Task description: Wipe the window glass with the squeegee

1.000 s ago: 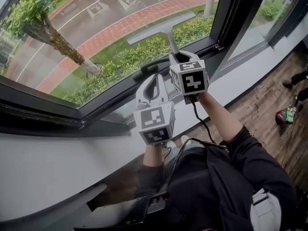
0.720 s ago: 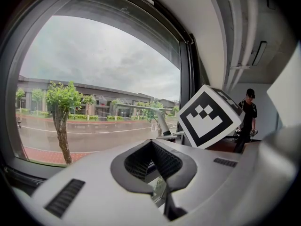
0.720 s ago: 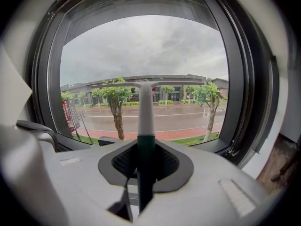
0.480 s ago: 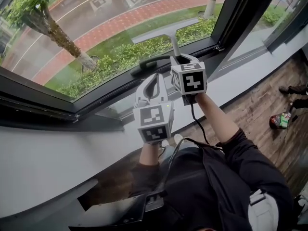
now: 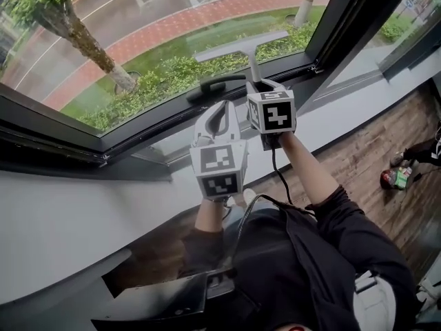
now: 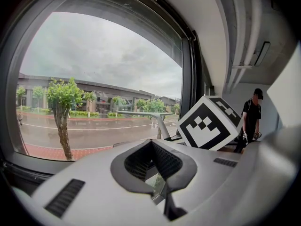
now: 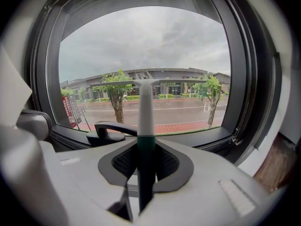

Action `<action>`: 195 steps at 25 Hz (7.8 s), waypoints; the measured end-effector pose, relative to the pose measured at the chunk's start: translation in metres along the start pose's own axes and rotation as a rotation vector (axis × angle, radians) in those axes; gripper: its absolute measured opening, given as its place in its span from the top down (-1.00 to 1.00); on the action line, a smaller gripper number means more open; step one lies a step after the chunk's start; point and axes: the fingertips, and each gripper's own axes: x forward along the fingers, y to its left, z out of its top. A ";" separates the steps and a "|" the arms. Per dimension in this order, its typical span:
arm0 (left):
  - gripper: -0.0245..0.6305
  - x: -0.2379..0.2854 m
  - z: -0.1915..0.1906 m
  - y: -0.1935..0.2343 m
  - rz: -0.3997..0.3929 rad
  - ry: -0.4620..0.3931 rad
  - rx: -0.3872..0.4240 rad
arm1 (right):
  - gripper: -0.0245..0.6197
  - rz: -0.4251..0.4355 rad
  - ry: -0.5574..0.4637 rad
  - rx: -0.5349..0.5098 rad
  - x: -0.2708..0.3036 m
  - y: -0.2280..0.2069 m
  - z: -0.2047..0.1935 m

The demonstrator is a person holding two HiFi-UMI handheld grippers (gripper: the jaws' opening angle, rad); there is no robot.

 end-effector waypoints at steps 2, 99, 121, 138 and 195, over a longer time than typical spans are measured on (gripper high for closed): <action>0.93 0.001 -0.002 0.000 0.000 0.003 -0.002 | 0.71 0.000 0.011 0.001 0.002 -0.001 -0.005; 0.93 -0.227 0.246 0.146 0.278 -0.465 0.155 | 0.72 0.129 -0.820 -0.134 -0.247 0.251 0.378; 0.93 -0.212 0.240 0.160 0.190 -0.444 0.104 | 0.72 0.060 -0.812 -0.097 -0.235 0.266 0.431; 0.93 -0.205 0.227 0.169 0.179 -0.435 0.086 | 0.72 0.025 -0.780 -0.100 -0.206 0.267 0.405; 0.93 -0.164 0.116 0.184 0.165 -0.229 -0.024 | 0.72 0.035 -0.564 -0.086 -0.109 0.262 0.265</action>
